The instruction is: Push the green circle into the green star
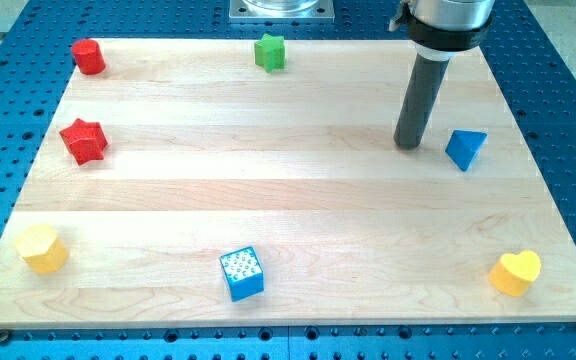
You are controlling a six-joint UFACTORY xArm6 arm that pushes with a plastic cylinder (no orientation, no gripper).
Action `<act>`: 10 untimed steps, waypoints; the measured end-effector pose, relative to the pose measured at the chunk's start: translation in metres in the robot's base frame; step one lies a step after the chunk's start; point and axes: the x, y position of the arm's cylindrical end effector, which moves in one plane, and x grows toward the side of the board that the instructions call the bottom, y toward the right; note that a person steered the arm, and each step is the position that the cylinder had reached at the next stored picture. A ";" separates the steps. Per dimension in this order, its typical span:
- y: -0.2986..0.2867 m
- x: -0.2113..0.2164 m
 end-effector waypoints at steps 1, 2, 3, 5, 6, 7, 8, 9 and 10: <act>0.000 0.002; 0.012 -0.011; 0.071 -0.050; 0.109 -0.135; 0.108 -0.169; 0.096 -0.174; 0.022 -0.167; -0.016 -0.165; -0.005 -0.179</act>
